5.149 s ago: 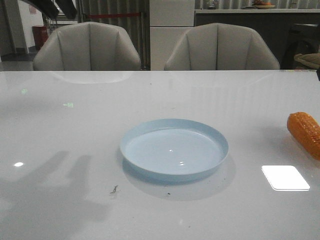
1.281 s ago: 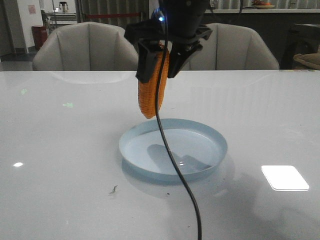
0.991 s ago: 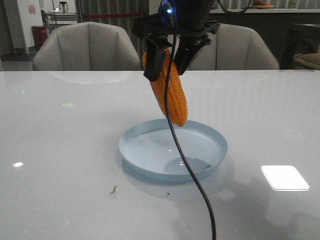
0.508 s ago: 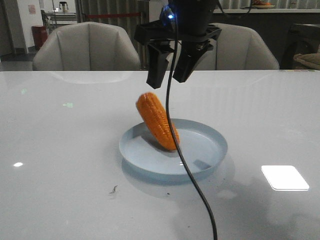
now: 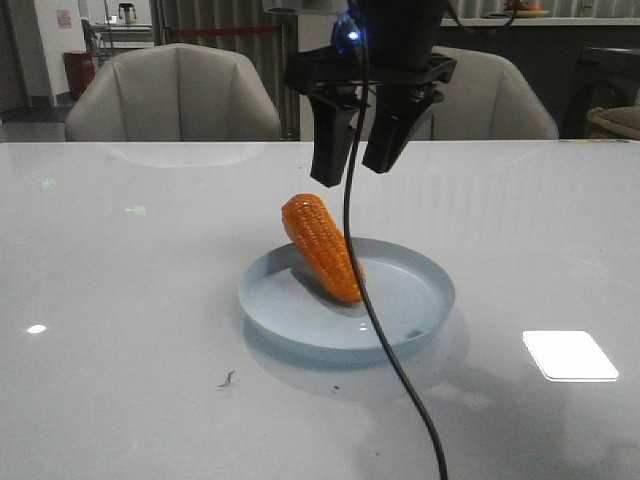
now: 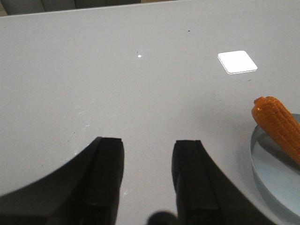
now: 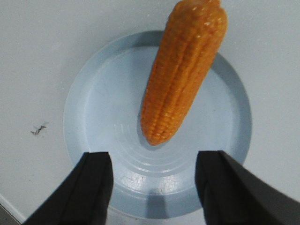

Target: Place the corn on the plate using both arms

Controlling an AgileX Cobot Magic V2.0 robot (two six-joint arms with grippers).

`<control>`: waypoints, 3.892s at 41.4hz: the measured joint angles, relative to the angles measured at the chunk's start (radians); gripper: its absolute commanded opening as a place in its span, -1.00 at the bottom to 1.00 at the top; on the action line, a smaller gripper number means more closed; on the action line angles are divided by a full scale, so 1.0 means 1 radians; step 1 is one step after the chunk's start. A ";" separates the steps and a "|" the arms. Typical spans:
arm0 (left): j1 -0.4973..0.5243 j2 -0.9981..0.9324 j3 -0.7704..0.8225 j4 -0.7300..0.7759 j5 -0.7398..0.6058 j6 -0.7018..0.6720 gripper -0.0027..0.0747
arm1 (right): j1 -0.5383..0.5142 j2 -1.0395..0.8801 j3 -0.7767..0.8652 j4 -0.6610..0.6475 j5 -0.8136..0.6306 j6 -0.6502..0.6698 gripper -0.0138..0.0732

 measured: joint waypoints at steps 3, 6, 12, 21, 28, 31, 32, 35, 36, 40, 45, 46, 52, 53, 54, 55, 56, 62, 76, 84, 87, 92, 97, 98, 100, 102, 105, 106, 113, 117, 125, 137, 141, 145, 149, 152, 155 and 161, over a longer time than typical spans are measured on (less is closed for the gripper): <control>0.000 0.000 0.000 0.000 0.000 0.000 -0.06 | 0.000 -0.036 0.000 -0.001 -0.017 0.000 0.46; 0.000 0.000 0.000 0.000 0.000 0.000 -0.06 | 0.000 -0.081 0.000 -0.001 -0.023 0.000 0.46; 0.000 0.000 0.000 0.000 0.000 0.000 -0.06 | -0.029 -0.195 0.000 -0.001 -0.023 0.014 0.46; 0.000 0.000 0.000 0.000 0.000 0.000 -0.06 | -0.151 -0.354 0.000 -0.001 -0.021 0.048 0.46; 0.000 0.000 0.000 0.000 0.000 0.000 -0.06 | -0.280 -0.462 0.000 -0.001 0.010 0.052 0.46; 0.000 0.000 0.000 0.000 0.000 0.000 -0.06 | -0.344 -0.497 0.000 -0.001 0.047 0.052 0.46; 0.000 0.000 0.000 0.000 0.000 0.000 -0.06 | -0.361 -0.501 0.000 -0.001 0.061 0.052 0.46; 0.000 0.000 0.000 0.000 0.000 0.000 -0.06 | -0.418 -0.519 0.000 -0.001 0.117 0.054 0.46; 0.000 0.000 0.000 0.000 0.000 0.000 -0.06 | -0.434 -0.521 0.000 -0.001 0.132 0.054 0.46; 0.000 0.000 0.000 0.000 0.000 0.000 -0.06 | -0.496 -0.525 0.000 -0.002 0.159 0.054 0.46; 0.000 0.000 0.000 0.000 0.000 0.000 -0.06 | -0.539 -0.534 0.039 -0.004 0.159 0.054 0.46; 0.000 0.000 0.000 0.000 0.000 0.000 -0.06 | -0.541 -0.536 0.051 -0.004 0.159 0.054 0.46; 0.000 0.000 0.000 0.002 0.000 0.000 -0.06 | -0.547 -0.571 0.180 -0.004 0.132 0.054 0.45; 0.000 0.000 0.000 0.003 0.000 0.000 -0.06 | -0.547 -0.580 0.215 -0.004 0.119 0.054 0.43; 0.000 0.000 0.000 0.003 0.000 0.000 -0.06 | -0.547 -0.588 0.242 -0.004 0.097 0.054 0.40; 0.000 0.000 0.000 0.003 0.000 0.000 -0.06 | -0.547 -0.599 0.280 -0.004 0.080 0.054 0.36; 0.000 0.000 0.000 0.003 0.000 0.000 -0.06 | -0.547 -0.607 0.309 -0.004 0.062 0.054 0.32; 0.000 0.000 0.000 0.003 0.000 0.000 -0.06 | -0.547 -0.680 0.511 -0.004 -0.075 0.054 -0.05; 0.000 0.000 0.000 0.004 0.000 0.000 -0.06 | -0.547 -0.888 0.788 -0.004 -0.234 0.054 -0.22; 0.000 0.000 0.000 0.004 0.000 0.000 -0.06 | -0.547 -0.921 0.805 -0.004 -0.210 0.054 -0.22; 0.000 0.000 0.000 0.004 0.005 0.000 -0.06 | -0.547 -0.921 0.806 -0.004 -0.196 0.054 -0.22; 0.000 0.000 0.000 0.004 0.016 0.000 -0.06 | -0.547 -0.921 0.806 -0.004 -0.189 0.054 -0.22; 0.000 0.000 0.000 0.004 0.019 0.000 -0.06 | -0.547 -0.921 0.806 -0.004 -0.188 0.054 -0.22; 0.000 0.000 0.000 0.004 0.019 0.000 -0.06 | -0.547 -0.921 0.806 -0.004 -0.188 0.054 -0.22; 0.000 0.000 0.000 0.004 0.019 0.000 -0.06 | -0.547 -0.921 0.806 -0.004 -0.188 0.054 -0.22; 0.000 0.000 0.000 0.004 0.019 0.000 -0.06 | -0.547 -0.921 0.806 -0.004 -0.188 0.054 -0.22; 0.000 0.000 0.000 0.004 0.019 0.000 -0.06 | -0.547 -0.921 0.806 -0.004 -0.188 0.054 -0.22; 0.000 0.000 0.000 0.004 0.019 0.000 -0.06 | -0.547 -0.921 0.806 -0.004 -0.188 0.054 -0.22; 0.000 0.000 0.000 0.004 0.021 0.000 -0.12 | -0.547 -0.921 0.806 -0.004 -0.188 0.054 -0.22; 0.015 -0.009 0.000 0.004 0.014 0.000 -0.30 | -0.547 -0.921 0.806 -0.004 -0.187 0.054 -0.22; 0.076 -0.103 0.014 0.004 0.014 0.000 -0.68 | -0.547 -0.921 0.806 -0.004 -0.187 0.054 -0.22; 0.183 -0.334 0.172 0.004 0.004 0.000 -0.69 | -0.547 -0.921 0.806 -0.004 -0.187 0.054 -0.22; 0.202 -0.444 0.253 0.004 -0.025 0.000 -0.69 | -0.547 -0.921 0.806 -0.004 -0.187 0.054 -0.22; 0.206 -0.555 0.349 0.004 -0.071 0.000 -0.69 | -0.547 -0.921 0.806 -0.004 -0.187 0.054 -0.22; 0.206 -0.666 0.429 0.004 -0.104 0.000 -0.69 | -0.547 -0.921 0.806 -0.004 -0.187 0.054 -0.22; 0.206 -0.746 0.492 0.004 -0.122 0.000 -0.69 | -0.547 -0.921 0.806 -0.004 -0.187 0.054 -0.22; 0.206 -0.832 0.545 0.004 -0.138 0.000 -0.69 | -0.547 -0.921 0.806 -0.004 -0.187 0.054 -0.22; 0.206 -0.964 0.631 0.004 -0.160 0.000 -0.69 | -0.547 -0.921 0.806 -0.004 -0.187 0.054 -0.22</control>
